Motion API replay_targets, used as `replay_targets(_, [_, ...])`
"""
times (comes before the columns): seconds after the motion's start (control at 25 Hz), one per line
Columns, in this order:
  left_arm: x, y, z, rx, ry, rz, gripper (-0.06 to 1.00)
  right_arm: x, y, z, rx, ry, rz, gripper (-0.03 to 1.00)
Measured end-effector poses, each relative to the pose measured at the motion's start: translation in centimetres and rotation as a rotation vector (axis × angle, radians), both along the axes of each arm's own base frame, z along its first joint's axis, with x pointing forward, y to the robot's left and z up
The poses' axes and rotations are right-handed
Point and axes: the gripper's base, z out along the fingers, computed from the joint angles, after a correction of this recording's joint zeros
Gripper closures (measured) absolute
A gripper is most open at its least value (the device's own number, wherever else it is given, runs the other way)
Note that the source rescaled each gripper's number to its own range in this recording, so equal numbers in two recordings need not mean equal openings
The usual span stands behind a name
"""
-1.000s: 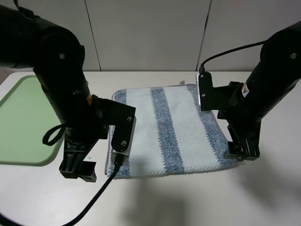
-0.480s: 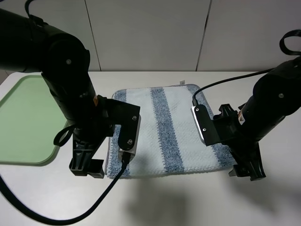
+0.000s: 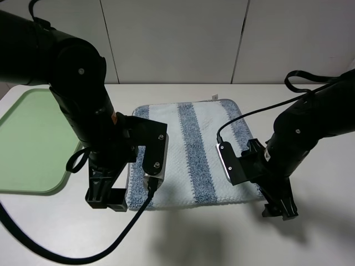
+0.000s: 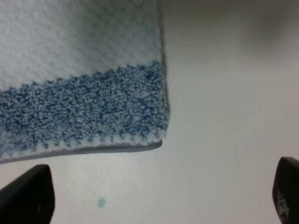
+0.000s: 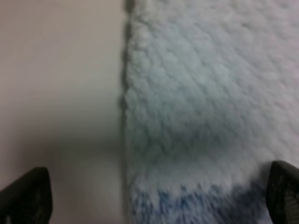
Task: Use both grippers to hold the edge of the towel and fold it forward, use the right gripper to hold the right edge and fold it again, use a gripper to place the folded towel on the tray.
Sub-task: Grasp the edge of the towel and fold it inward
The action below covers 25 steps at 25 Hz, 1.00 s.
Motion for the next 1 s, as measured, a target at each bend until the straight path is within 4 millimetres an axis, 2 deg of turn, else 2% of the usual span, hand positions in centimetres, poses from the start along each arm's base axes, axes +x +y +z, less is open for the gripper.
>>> replay_targets(0.28, [0.5,-0.5,0.0,-0.050,-0.050,0.005,0.02,0.0,0.0,-1.1,-0.023,0.038,0.003,-0.03])
replay_targets(0.52, [1.0,-1.0,0.2,-0.107,-0.108,0.007,0.02,0.1,0.1,-1.1,-0.021,0.037,0.001,-0.03])
replay_targets(0.76, [0.9,-1.3,0.2,-0.148,-0.094,0.026,0.02,0.1,0.1,-1.1,-0.020,0.038,0.000,-0.03])
replay_targets(1.0, [1.1,-1.8,-2.4,-0.101,-0.021,0.044,0.02,0.1,0.1,-1.1,-0.018,0.039,-0.003,-0.03])
